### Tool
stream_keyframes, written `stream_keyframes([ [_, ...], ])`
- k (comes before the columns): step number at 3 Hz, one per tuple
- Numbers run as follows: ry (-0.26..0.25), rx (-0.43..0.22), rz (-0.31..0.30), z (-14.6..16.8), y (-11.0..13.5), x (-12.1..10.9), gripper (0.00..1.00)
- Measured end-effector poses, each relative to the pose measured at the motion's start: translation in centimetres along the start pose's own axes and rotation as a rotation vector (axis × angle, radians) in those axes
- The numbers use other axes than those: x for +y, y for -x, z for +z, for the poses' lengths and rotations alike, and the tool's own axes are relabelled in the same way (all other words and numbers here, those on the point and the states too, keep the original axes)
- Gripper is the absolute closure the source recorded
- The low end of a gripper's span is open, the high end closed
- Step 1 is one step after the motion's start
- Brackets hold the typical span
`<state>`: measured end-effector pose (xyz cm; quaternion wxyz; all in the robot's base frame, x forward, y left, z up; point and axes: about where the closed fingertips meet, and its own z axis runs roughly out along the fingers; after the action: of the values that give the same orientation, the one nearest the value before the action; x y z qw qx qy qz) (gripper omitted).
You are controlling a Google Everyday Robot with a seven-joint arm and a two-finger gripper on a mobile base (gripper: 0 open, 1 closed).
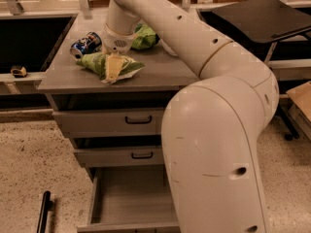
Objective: Place green jalapeno chip bag into bottom drawer
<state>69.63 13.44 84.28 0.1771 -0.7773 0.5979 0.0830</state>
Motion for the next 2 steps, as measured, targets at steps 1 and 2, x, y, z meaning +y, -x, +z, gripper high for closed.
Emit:
stream_keyframes([
  [1,0.000,0.000,0.000,0.0,0.0,0.0,0.88],
  [2,-0.077,-0.033,-0.042,-3.4,1.6,0.9,1.00],
])
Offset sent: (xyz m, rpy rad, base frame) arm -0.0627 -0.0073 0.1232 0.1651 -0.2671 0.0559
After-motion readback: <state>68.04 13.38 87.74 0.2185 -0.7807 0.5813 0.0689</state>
